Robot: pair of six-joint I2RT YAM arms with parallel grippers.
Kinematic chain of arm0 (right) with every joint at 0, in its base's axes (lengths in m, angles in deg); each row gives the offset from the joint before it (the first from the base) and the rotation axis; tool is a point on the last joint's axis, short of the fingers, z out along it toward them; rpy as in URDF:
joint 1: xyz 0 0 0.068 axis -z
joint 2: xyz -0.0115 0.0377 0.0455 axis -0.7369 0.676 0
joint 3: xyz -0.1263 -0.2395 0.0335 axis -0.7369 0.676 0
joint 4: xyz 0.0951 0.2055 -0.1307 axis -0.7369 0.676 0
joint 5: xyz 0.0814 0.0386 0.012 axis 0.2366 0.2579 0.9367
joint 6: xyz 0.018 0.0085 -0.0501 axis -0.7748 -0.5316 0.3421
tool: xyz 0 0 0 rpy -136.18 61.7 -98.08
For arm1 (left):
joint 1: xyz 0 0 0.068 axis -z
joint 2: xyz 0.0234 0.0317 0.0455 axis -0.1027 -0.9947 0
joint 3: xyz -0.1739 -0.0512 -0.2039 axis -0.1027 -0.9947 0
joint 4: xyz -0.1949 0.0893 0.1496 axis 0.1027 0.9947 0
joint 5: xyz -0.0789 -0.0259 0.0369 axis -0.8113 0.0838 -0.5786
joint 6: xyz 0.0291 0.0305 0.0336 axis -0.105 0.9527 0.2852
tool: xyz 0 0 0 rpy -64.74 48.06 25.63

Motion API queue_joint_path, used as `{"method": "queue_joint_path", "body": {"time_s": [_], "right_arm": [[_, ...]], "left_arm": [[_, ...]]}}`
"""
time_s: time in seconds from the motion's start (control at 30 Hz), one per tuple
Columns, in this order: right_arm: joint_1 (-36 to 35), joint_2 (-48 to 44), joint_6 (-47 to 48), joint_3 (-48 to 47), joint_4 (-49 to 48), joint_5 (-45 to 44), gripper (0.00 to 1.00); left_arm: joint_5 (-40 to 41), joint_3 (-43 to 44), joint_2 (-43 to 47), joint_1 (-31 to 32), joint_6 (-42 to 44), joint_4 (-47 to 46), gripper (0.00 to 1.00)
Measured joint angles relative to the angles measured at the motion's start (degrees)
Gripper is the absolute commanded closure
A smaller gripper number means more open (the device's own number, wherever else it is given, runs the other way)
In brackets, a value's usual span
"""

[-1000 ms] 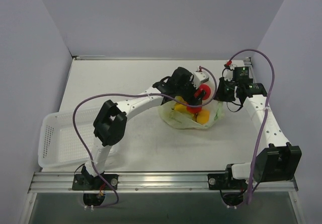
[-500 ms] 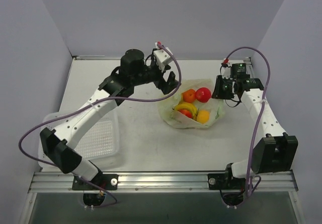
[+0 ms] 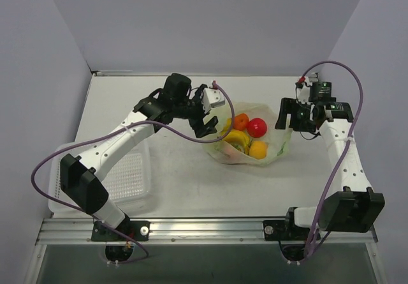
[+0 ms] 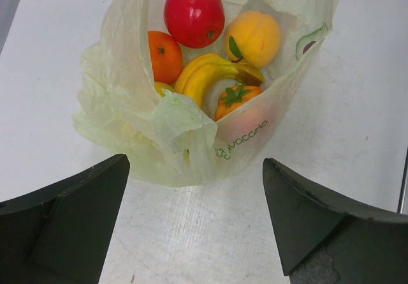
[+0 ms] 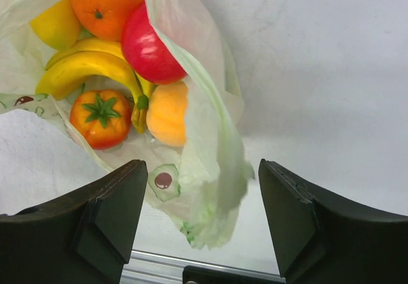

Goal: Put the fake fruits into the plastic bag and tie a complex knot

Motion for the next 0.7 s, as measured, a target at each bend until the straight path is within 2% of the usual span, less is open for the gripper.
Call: {"method": "queue_joint_path", "body": {"time_s": [0.2,0.27,0.3,0.4,0.7], "right_arm": [[4.44,-2.84,0.92,0.37,3.67,-0.04,0.27],[5.11,-2.84,1.03,0.74,4.33,0.0,0.32],[5.46,-2.84,1.09,0.96,4.66,0.04,0.41],[6.27,-2.84,1.2,1.09,6.6,1.2,0.49],[6.91,-2.82,1.07,2.25,9.81,6.36,0.55]], "left_arm": [[-0.81,-0.02,-0.33,0.39,3.37,0.9,0.02],[-1.16,-0.02,-0.81,0.61,4.22,0.92,0.04],[-1.42,-0.02,-1.11,0.68,4.68,0.92,0.05],[-2.82,-0.02,-2.08,0.76,7.52,0.94,0.08],[-4.68,0.81,-3.93,0.66,12.98,0.44,0.09]]}}
